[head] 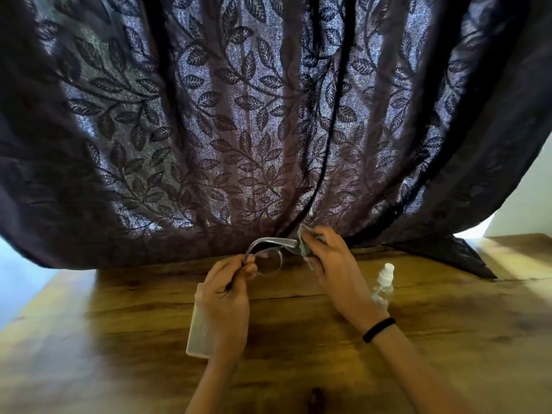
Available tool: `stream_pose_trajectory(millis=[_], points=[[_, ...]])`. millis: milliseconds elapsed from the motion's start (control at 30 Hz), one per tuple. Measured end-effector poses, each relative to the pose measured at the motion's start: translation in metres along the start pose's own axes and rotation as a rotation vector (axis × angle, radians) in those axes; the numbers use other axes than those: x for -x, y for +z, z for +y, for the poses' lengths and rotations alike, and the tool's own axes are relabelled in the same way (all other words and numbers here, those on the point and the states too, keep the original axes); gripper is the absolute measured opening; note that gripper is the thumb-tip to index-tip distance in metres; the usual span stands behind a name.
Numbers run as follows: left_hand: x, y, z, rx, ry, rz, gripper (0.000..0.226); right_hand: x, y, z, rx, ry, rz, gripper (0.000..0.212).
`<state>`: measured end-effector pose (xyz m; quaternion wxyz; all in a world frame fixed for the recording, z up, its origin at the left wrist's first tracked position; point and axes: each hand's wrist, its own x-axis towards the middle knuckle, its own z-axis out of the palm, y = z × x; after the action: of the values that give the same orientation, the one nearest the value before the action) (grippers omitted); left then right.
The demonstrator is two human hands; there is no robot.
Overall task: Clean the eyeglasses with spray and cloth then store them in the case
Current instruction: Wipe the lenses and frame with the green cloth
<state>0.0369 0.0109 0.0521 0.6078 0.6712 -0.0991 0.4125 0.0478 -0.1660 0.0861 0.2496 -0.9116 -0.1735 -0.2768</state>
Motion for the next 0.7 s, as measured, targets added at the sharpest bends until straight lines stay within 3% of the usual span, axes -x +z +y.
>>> stream_pose_trajectory(millis=[233,400,567,700], points=[[0.002,0.004,0.0,0.045,0.005,0.023,0.058,0.001,0.0,-0.003,-0.114,-0.03,-0.024,0.039],[0.001,0.003,-0.003,0.023,-0.027,0.035,0.046,0.005,0.004,-0.008,-0.293,-0.033,-0.01,0.036],[0.003,0.003,0.0,0.016,0.041,0.018,0.054,0.001,0.002,0.001,-0.078,0.002,-0.028,0.045],[0.003,0.001,-0.001,-0.003,0.005,0.024,0.046,0.001,0.0,0.001,0.028,0.021,-0.053,0.048]])
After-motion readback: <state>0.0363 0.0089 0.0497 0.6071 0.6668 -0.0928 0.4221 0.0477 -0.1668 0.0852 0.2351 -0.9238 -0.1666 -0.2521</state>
